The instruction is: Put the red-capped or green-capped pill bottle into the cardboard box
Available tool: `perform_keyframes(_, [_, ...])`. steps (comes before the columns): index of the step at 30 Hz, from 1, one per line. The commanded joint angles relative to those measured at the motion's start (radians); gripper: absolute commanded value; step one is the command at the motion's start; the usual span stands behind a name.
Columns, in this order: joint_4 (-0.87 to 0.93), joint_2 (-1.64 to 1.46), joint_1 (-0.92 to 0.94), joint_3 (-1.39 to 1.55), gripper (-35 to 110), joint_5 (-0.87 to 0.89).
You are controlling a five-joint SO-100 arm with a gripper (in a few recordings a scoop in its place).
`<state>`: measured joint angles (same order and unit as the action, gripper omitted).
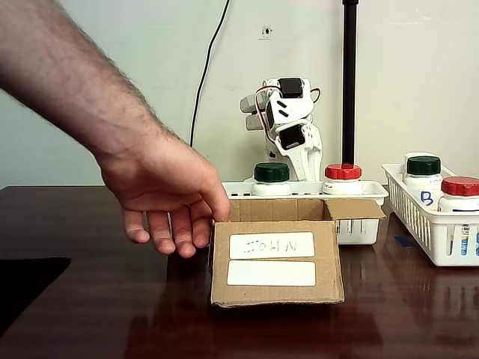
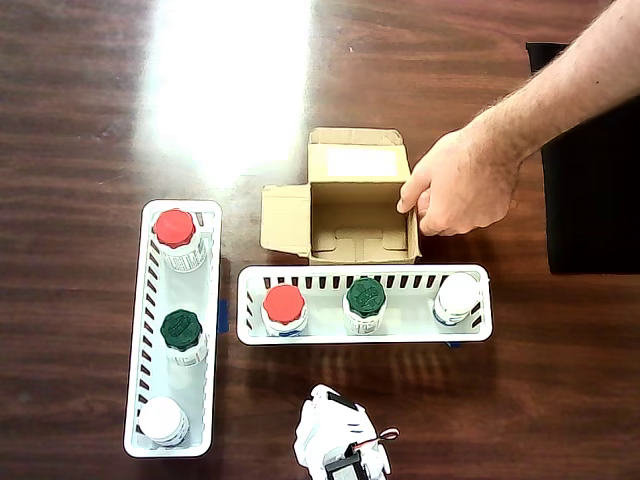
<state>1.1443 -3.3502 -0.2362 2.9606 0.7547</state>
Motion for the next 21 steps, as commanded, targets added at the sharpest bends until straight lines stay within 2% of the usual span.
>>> perform_keyframes(1, [-0.025,-0.086,0.279,0.000,5,0.821])
perform_keyframes(15, [-0.074,-0.086,0.327,-0.008,5,0.842])
perform_keyframes(21, [-0.029,-0.086,0.319,-0.150,6,0.834])
